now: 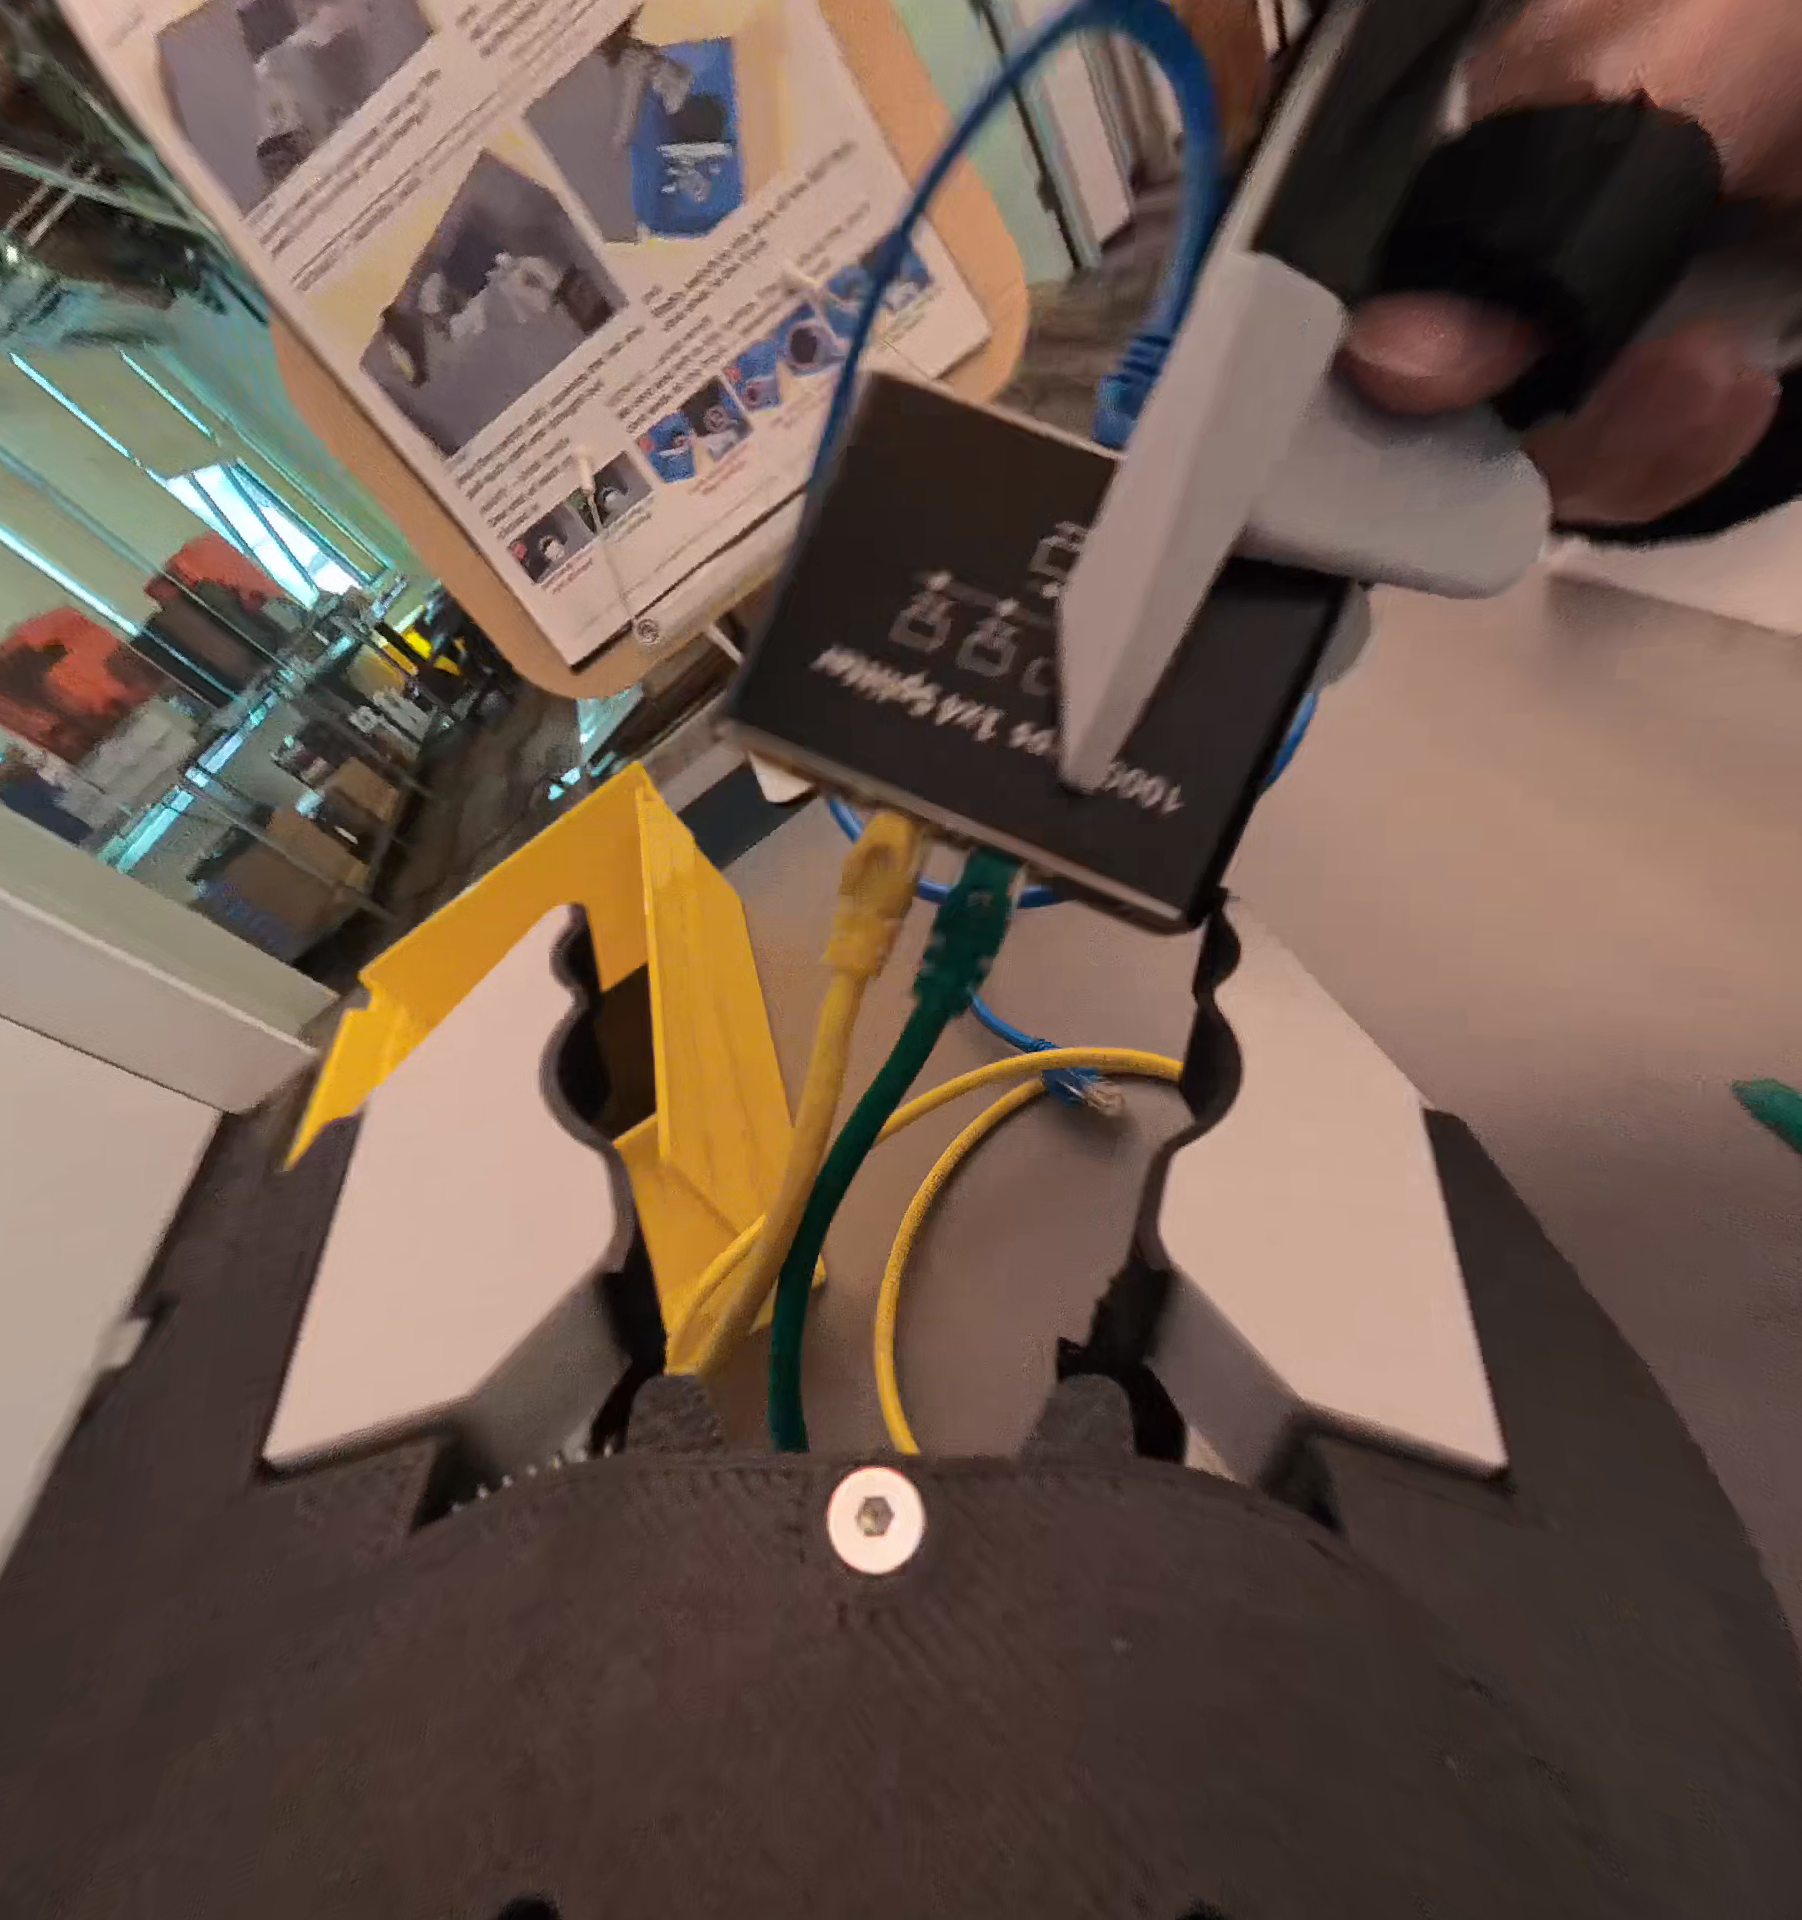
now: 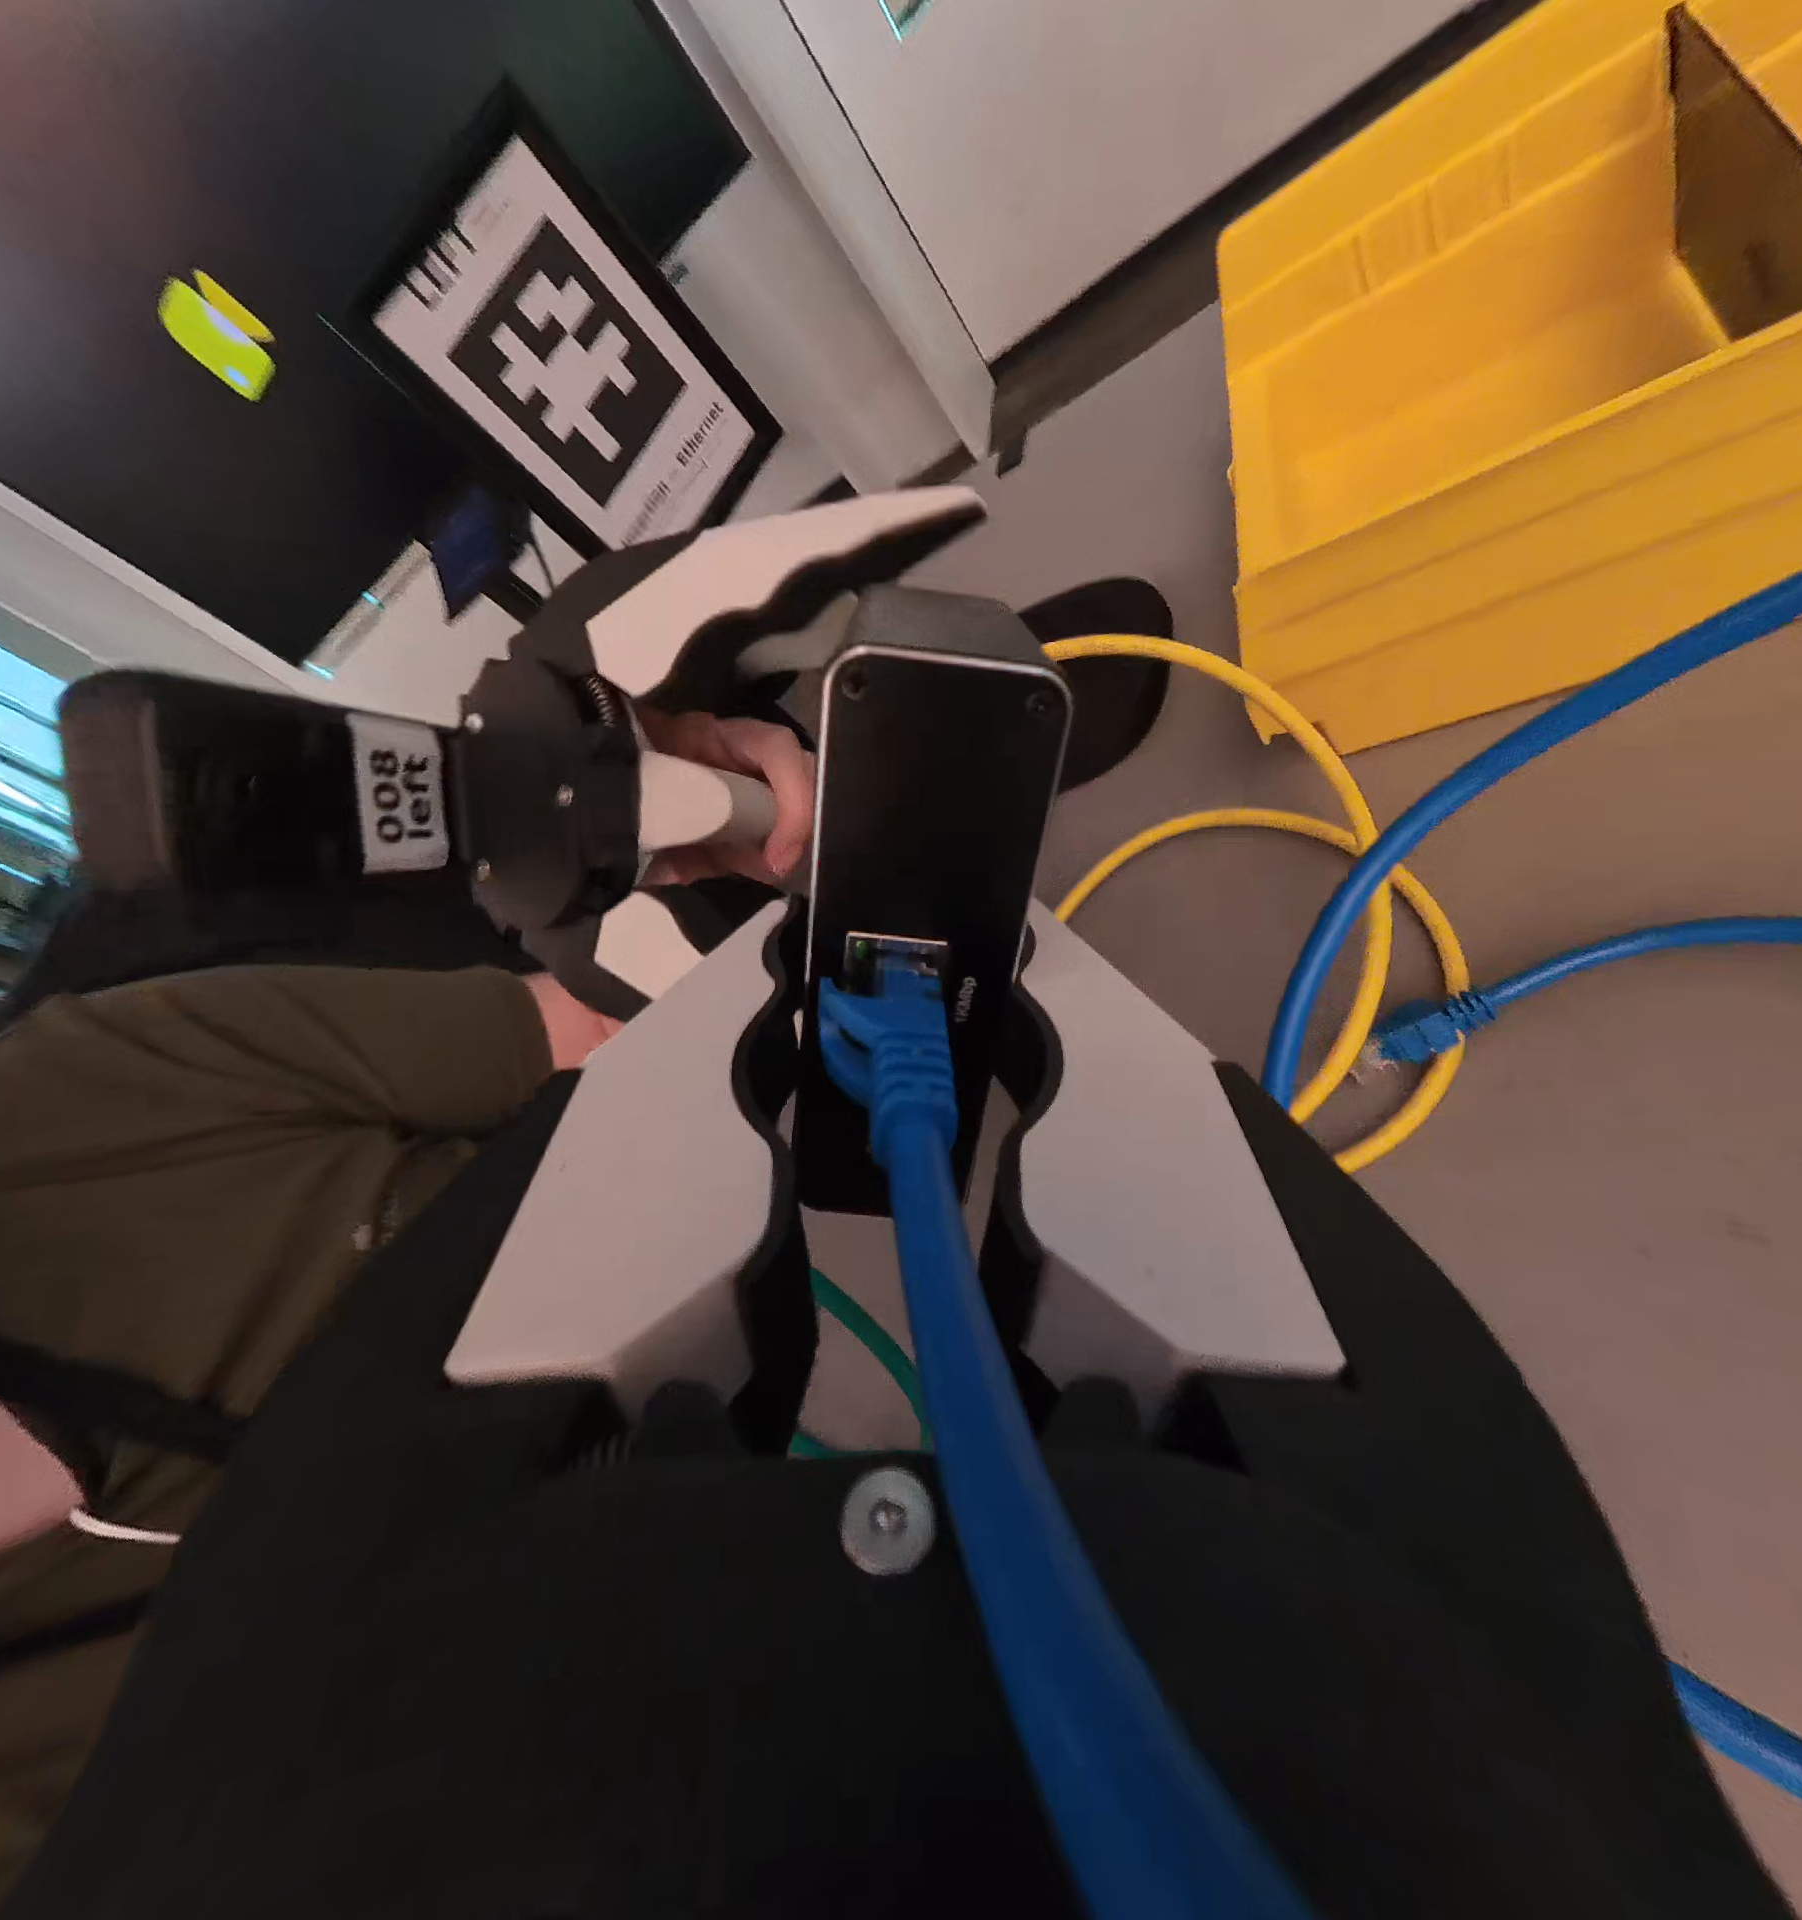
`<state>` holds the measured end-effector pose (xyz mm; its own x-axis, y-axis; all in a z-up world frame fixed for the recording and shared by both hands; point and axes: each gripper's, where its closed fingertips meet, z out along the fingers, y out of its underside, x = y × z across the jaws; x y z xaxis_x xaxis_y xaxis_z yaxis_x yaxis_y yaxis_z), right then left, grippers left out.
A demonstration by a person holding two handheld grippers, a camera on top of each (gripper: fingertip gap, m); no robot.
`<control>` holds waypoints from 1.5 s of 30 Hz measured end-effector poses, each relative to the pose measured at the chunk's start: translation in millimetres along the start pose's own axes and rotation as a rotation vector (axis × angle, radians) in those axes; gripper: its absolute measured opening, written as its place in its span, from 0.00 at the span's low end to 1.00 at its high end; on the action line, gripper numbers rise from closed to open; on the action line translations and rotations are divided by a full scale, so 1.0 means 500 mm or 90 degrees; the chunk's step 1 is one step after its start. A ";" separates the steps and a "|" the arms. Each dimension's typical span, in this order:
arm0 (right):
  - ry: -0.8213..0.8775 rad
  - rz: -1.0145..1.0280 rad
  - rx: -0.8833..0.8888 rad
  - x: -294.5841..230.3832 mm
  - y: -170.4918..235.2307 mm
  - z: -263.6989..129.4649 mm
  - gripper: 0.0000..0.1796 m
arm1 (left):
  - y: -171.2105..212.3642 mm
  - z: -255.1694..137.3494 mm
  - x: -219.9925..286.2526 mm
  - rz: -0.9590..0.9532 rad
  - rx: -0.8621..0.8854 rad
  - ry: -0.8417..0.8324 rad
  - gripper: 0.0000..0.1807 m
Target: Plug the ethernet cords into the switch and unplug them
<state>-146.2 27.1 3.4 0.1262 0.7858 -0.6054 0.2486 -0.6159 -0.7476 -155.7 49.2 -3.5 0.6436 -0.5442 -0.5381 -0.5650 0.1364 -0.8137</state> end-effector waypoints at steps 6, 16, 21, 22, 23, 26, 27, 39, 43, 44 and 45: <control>0.019 -0.041 0.034 0.027 -0.019 -0.052 0.18 | 0.024 -0.085 -0.087 -0.272 0.185 0.044 0.57; 0.122 -0.191 0.206 -0.035 -0.105 -0.201 0.18 | 0.123 -0.139 -0.046 -0.283 0.274 0.024 0.47; 0.276 -0.280 0.242 -0.077 -0.209 -0.280 0.18 | 0.111 -0.124 -0.015 -0.245 0.266 0.049 0.49; 0.299 -0.294 0.238 -0.091 -0.238 -0.295 0.18 | 0.120 -0.110 -0.003 -0.246 0.237 0.066 0.51; 0.323 -0.311 0.226 -0.107 -0.266 -0.312 0.18 | 0.130 -0.098 0.010 -0.247 0.210 0.083 0.51; 0.416 -0.349 0.193 -0.148 -0.353 -0.370 0.18 | 0.150 -0.073 0.050 -0.227 0.145 0.134 0.53; 0.442 -0.356 0.184 -0.162 -0.379 -0.390 0.18 | 0.150 -0.071 0.057 -0.209 0.139 0.136 0.53; 0.774 -0.337 -0.008 -0.190 -0.419 -0.630 0.18 | 0.168 -0.048 0.105 -0.060 0.074 0.129 0.52; 0.842 -0.316 -0.025 -0.188 -0.381 -0.698 0.19 | 0.224 -0.018 0.062 -0.037 -0.036 0.030 0.46; 0.857 -0.311 -0.028 -0.189 -0.371 -0.713 0.18 | 0.243 -0.010 0.053 -0.028 -0.075 0.007 0.46; 0.869 -0.304 -0.030 -0.190 -0.360 -0.728 0.17 | 0.259 -0.004 0.049 -0.017 -0.109 -0.011 0.46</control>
<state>146.3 83.7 295.0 0.8178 0.3681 0.4424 0.5553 -0.3029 -0.7745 -214.0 52.0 -121.4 0.6677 -0.5309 -0.5219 -0.6265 -0.0221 -0.7791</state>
